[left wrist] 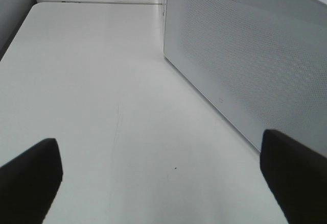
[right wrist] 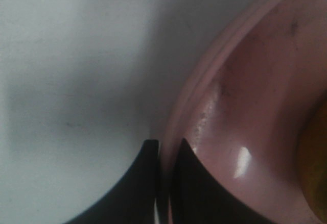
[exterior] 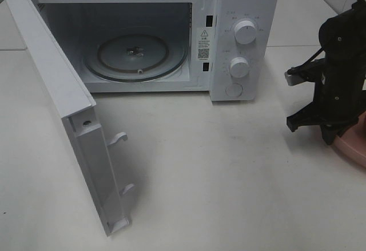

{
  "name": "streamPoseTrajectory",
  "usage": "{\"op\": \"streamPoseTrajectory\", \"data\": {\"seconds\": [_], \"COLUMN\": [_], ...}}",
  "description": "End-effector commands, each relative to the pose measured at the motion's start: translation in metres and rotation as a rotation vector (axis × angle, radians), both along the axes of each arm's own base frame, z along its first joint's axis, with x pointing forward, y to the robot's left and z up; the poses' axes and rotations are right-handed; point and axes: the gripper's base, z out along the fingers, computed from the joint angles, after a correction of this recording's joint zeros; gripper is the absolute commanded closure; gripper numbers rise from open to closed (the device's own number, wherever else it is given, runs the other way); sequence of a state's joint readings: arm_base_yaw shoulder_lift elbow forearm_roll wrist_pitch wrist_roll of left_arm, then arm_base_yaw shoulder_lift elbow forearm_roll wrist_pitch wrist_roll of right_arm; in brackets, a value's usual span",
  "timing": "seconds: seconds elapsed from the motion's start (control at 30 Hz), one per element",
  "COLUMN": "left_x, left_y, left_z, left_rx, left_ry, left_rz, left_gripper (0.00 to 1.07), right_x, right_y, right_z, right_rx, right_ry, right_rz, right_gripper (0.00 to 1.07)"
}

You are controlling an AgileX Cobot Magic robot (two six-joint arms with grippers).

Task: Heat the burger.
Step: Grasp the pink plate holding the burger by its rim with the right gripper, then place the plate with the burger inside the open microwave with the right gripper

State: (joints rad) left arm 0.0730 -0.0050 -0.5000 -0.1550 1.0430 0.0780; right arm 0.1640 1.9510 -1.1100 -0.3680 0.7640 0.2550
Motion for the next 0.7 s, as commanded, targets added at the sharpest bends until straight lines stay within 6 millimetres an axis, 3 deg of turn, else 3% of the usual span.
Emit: {"op": "streamPoseTrajectory", "data": {"seconds": [0.03,0.7], "left_x": [-0.003,-0.003], "left_y": [0.0,0.0], "left_z": [-0.001,-0.001], "left_rx": [-0.003,-0.003], "left_ry": [-0.027,-0.027], "left_rz": [0.0,0.0], "left_gripper": [0.05,0.05], "right_x": [-0.003,-0.011], "right_y": [-0.001,0.028], "right_z": [0.005,0.017], "right_rx": [-0.048,-0.299], "right_ry": [0.0,-0.025], "right_rz": [-0.024,0.073], "right_gripper": [1.07,1.07]}}
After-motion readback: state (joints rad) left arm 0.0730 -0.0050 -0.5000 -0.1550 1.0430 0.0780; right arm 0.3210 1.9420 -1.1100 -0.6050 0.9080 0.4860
